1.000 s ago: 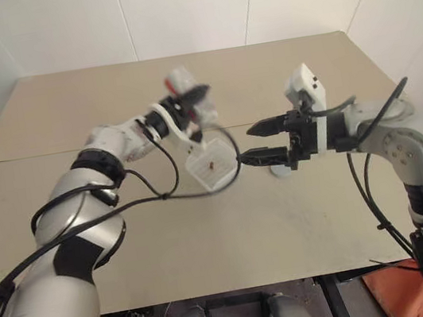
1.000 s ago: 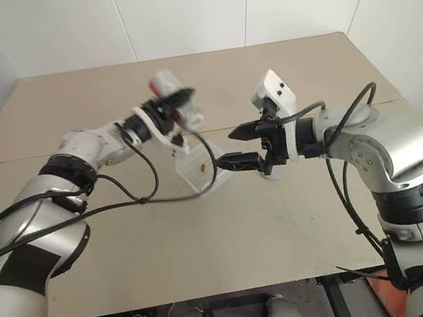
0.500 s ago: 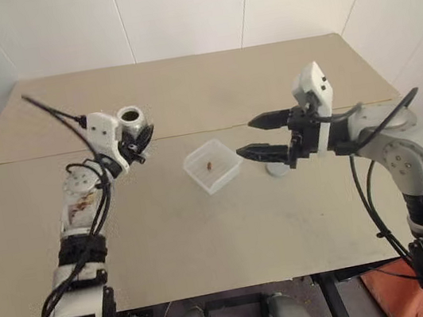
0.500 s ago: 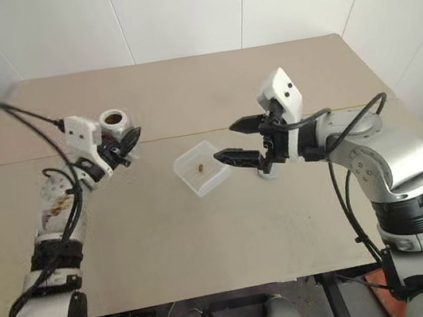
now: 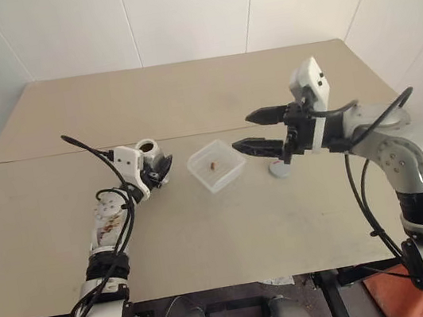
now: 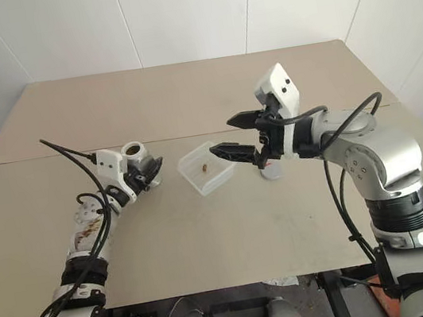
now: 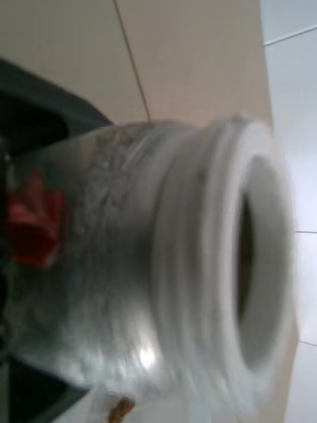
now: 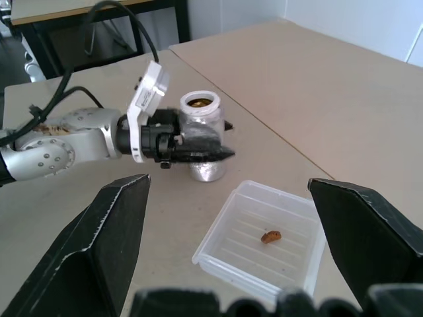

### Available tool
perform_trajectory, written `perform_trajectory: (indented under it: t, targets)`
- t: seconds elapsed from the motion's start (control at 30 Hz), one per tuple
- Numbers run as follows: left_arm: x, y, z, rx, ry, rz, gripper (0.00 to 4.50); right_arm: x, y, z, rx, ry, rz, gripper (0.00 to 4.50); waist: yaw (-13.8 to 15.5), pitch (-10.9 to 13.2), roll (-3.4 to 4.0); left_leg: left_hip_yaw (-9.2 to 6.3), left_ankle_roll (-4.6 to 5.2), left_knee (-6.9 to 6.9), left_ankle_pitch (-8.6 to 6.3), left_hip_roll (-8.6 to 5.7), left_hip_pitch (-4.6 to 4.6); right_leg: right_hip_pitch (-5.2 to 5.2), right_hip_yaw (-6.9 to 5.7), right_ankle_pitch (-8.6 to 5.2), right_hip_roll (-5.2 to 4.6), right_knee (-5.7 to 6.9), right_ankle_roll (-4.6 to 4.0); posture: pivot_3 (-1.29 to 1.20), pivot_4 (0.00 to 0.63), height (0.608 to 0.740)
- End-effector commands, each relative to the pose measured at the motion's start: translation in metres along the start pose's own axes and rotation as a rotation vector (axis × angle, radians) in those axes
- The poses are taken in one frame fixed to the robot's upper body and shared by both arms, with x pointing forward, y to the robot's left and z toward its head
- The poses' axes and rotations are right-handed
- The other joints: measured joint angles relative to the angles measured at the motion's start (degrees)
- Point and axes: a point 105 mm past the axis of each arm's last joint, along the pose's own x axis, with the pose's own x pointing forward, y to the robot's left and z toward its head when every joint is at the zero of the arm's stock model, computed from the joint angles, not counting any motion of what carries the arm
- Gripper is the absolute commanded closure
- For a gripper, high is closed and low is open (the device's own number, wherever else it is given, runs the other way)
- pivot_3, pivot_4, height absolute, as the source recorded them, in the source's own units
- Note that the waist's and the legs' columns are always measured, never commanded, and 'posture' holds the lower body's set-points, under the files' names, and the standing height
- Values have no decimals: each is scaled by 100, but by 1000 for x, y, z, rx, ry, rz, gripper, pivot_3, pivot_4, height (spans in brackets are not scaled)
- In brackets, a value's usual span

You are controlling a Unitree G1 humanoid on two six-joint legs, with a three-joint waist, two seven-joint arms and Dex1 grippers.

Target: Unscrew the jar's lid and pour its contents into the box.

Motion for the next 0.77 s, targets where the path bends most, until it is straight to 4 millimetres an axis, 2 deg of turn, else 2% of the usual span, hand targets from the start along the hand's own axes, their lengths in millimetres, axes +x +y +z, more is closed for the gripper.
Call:
perform_trajectory:
  t: [0.03, 0.07, 0.1, 0.23, 0.27, 0.33, 0.37, 0.43, 0.57, 0.63, 0.77]
  targets:
    - [-7, 3, 8, 53, -14, -4, 338, -5, 0, 15, -54, -46, -8, 0, -1, 0, 0, 0, 0, -1, 0, 1, 0, -1, 0, 0, 0, 0, 0, 0, 150, 740]
    - [-13, 5, 9, 64, -12, -4, 35, -5, 0, 15, -54, -44, -9, 0, -19, 0, 0, 0, 1, -1, 0, 2, -1, -1, 0, 0, 1, 0, 0, 0, 150, 740]
    - [-18, 5, 10, 73, -10, -8, 35, -6, 0, 14, -53, -43, -10, 0, -41, 0, 1, 2, 1, -1, 0, 4, -1, -2, 2, 0, 2, 3, 0, 0, 150, 740]
    - [-62, 2, 20, 103, 43, -100, 35, -15, -8, 8, -48, -19, -34, 0, -119, 0, 1, 2, 0, -4, -1, 11, -7, -10, 3, 0, 4, 6, 0, 0, 150, 740]
    - [-89, 5, 25, 131, 73, -159, 35, -19, -11, 5, -45, -7, -47, 0, -122, -1, 2, -2, 0, -7, -1, 14, -9, -11, 3, 0, 5, 9, 0, 0, 150, 740]
    - [-124, 4, 39, 164, 119, -262, 35, -26, -16, 1, -45, 8, -63, 0, -176, 0, -1, -11, -1, -14, -1, 19, -8, -16, 5, 0, 6, 4, -2, 0, 150, 740]
    - [-139, 7, 49, 176, 135, -298, 35, -31, -18, -1, -44, 11, -66, 0, -166, 0, 3, -23, -1, -22, -1, 22, -6, -20, 9, -1, 7, 4, -4, 0, 150, 740]
    - [-155, 9, 69, 182, 138, -347, 35, -42, -22, -5, -49, 19, -67, 0, -108, 3, 6, -26, -3, -29, -1, 18, 2, -23, 10, -6, -2, -9, -8, 0, 150, 740]
    - [-170, 10, 108, 161, 83, -413, 35, -58, -23, -22, -89, 63, -46, 0, 19, 2, 9, -19, -8, -28, 2, 14, 31, 12, -5, -8, -7, -12, -10, 0, 150, 740]
    - [-173, 8, 111, 141, 73, -438, 35, -63, -23, -29, -85, 74, -51, 0, 10, 1, 11, -13, -7, -29, 2, 15, 48, 22, 0, -10, -8, -12, -10, 0, 150, 740]
    - [-171, 5, 106, 144, 87, -471, 35, -66, -20, -34, -78, 98, -69, 0, -18, 2, 11, 5, -12, -40, 4, 14, 63, 24, 10, -13, 4, -8, -16, 0, 150, 740]
